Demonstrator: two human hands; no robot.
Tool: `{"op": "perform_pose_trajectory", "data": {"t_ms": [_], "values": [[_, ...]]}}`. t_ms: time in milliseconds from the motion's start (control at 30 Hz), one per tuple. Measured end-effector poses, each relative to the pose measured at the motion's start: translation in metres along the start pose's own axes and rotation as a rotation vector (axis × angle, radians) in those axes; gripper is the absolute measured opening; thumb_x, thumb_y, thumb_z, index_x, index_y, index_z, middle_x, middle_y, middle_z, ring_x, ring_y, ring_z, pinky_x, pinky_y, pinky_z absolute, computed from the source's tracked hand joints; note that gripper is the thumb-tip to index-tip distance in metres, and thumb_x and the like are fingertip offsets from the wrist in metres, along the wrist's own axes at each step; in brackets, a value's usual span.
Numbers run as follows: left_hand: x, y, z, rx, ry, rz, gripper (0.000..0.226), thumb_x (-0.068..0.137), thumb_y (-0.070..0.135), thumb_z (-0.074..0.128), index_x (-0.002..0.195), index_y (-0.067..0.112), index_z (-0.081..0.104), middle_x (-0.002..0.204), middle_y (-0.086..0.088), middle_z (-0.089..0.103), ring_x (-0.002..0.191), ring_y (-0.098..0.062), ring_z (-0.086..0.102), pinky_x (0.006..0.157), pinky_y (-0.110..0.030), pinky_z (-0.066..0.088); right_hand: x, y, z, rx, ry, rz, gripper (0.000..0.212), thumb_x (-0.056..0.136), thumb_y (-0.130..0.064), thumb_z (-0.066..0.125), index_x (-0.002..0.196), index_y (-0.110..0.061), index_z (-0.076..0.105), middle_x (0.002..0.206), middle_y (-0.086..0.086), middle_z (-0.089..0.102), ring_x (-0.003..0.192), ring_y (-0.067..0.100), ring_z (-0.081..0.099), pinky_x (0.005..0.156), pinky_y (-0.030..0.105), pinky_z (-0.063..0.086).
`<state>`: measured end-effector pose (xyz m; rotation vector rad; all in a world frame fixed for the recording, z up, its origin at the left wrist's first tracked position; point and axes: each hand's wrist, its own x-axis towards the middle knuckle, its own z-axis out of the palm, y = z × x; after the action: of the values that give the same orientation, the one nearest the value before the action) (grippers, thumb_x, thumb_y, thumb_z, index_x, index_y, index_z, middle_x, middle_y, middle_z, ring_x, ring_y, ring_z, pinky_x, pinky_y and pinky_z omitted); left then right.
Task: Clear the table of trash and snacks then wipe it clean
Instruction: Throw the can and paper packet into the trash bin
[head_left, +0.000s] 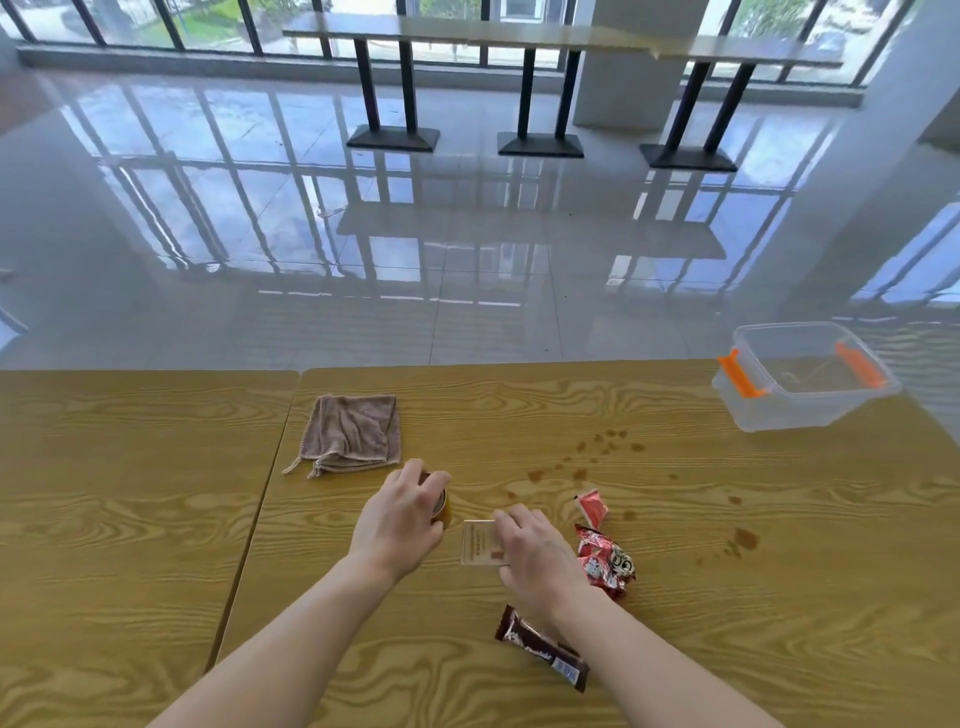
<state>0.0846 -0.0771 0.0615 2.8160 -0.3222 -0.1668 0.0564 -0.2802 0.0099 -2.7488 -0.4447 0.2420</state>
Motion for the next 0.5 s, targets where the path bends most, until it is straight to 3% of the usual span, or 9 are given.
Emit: {"op": "perform_pose_trajectory", "data": {"t_ms": [133, 500], "values": [[-0.003, 0.012, -0.007, 0.003, 0.022, 0.084, 0.052, 0.081, 0.022, 0.067, 0.131, 0.022, 0.052, 0.119, -0.003, 0.05, 0.103, -0.022, 0.05, 0.075, -0.039, 0.055, -0.017, -0.002, -0.011, -0.004, 0.056, 0.086, 0.061, 0.084, -0.008, 0.064, 0.14, -0.01, 0.042, 0.126, 0.004, 0.051, 0.115, 0.024, 0.047, 0.104, 0.034, 0.043], [-0.026, 0.08, -0.012, -0.022, 0.016, 0.333, 0.044, 0.079, 0.022, 0.064, 0.123, 0.022, 0.056, 0.116, -0.003, 0.051, 0.099, -0.024, 0.051, 0.069, -0.041, 0.054, -0.105, 0.007, -0.034, 0.099, 0.299, 0.398, 0.058, 0.082, -0.02, 0.071, 0.135, -0.017, 0.047, 0.124, 0.003, 0.053, 0.111, 0.021, 0.049, 0.093, 0.028, 0.043]]}}
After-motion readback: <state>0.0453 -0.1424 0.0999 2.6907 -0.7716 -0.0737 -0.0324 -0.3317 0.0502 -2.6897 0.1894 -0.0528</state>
